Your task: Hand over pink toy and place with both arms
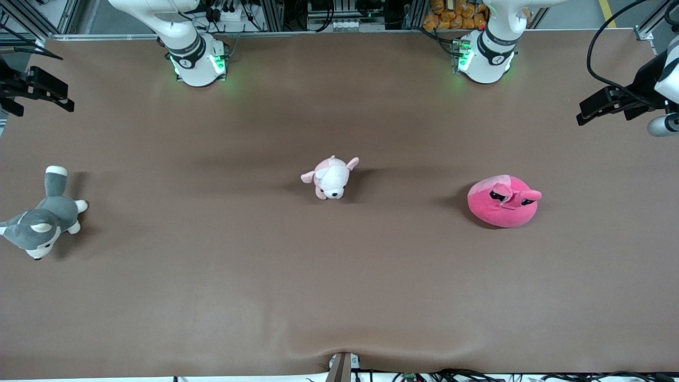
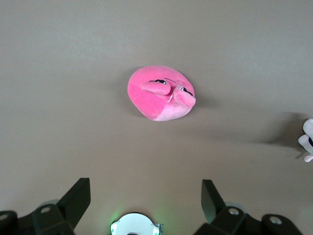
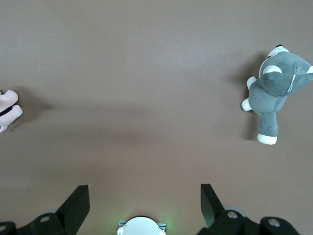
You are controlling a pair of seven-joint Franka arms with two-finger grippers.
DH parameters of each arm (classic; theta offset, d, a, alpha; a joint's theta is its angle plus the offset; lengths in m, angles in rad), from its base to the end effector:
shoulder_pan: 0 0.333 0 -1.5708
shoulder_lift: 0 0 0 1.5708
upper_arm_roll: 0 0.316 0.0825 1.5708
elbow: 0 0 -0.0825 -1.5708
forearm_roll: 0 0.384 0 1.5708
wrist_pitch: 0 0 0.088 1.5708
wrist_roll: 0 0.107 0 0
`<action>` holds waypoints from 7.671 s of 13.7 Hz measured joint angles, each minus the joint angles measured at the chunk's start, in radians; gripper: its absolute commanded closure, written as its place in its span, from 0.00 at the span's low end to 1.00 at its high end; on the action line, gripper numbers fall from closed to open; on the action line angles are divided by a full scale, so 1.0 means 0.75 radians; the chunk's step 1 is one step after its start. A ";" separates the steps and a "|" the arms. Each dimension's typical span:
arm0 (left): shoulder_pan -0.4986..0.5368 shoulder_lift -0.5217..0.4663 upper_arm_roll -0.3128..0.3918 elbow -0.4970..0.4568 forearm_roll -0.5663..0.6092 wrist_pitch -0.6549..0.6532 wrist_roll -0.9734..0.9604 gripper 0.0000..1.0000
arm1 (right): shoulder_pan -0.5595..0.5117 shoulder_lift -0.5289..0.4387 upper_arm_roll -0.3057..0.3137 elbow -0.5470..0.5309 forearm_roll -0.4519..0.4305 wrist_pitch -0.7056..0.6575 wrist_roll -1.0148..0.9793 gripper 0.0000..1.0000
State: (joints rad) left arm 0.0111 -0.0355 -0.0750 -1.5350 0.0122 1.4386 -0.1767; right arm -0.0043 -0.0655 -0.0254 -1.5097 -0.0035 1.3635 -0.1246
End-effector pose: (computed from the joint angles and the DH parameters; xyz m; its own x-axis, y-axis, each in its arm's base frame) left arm 0.5287 -0.0332 0.6492 0.9918 0.1145 -0.0574 0.1132 -0.9933 -0.0253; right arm 0.5110 -0.0161 0.6703 0.9923 0.0943 -0.0802 0.0940 -0.9955 -0.0082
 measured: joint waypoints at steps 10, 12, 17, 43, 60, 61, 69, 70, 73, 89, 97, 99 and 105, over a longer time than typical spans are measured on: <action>-0.002 0.000 -0.002 0.001 0.000 -0.021 -0.032 0.00 | 0.000 0.000 0.000 0.000 0.000 0.000 0.000 0.00; -0.002 0.000 -0.002 0.001 0.000 -0.025 -0.032 0.00 | 0.000 0.000 0.000 0.000 0.000 0.000 0.000 0.00; 0.000 0.019 0.001 -0.020 0.000 -0.033 -0.078 0.00 | 0.000 0.000 0.000 0.000 0.000 0.000 0.000 0.00; 0.234 0.453 0.031 0.019 -0.056 0.247 -1.504 0.00 | -0.001 0.000 -0.003 0.000 0.000 -0.001 0.000 0.00; 0.184 0.315 -0.113 -0.558 -0.058 0.825 -1.882 0.00 | -0.001 0.000 -0.004 0.000 0.000 -0.001 0.000 0.00; 0.184 0.315 -0.116 -0.564 -0.058 0.832 -1.882 0.00 | -0.001 0.000 -0.004 0.000 0.000 -0.001 0.000 0.00; 0.186 0.323 -0.117 -0.617 -0.065 0.885 -1.885 0.23 | -0.001 0.000 -0.004 0.000 0.000 -0.001 0.000 0.00; 0.186 0.326 -0.118 -0.618 -0.068 0.885 -1.885 0.29 | -0.001 0.000 -0.004 0.000 0.000 -0.001 0.000 0.00; 0.186 0.339 -0.118 -0.619 -0.075 0.886 -1.886 0.70 | -0.001 0.001 -0.004 -0.001 -0.001 -0.001 0.000 0.00; 0.182 0.322 -0.304 -0.191 -0.237 0.463 -1.911 1.00 | -0.001 0.010 -0.007 -0.002 -0.062 0.003 0.017 0.00; -0.179 0.340 -0.466 0.080 -0.427 0.443 -2.553 1.00 | 0.148 0.041 0.021 0.013 0.207 0.019 0.947 0.00; -0.281 0.369 -0.467 0.136 -0.429 0.478 -2.734 1.00 | 0.225 0.066 0.024 0.014 0.220 0.022 1.201 0.00; -0.470 0.494 -0.467 0.177 -0.492 0.841 -3.133 1.00 | 0.446 0.141 0.027 0.021 0.258 0.150 1.865 0.00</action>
State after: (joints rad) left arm -0.3417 0.3349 -0.4254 -1.4024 -0.3566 2.0697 -2.5266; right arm 0.3303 0.0406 -0.0049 -1.4942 0.1896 1.4758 1.2745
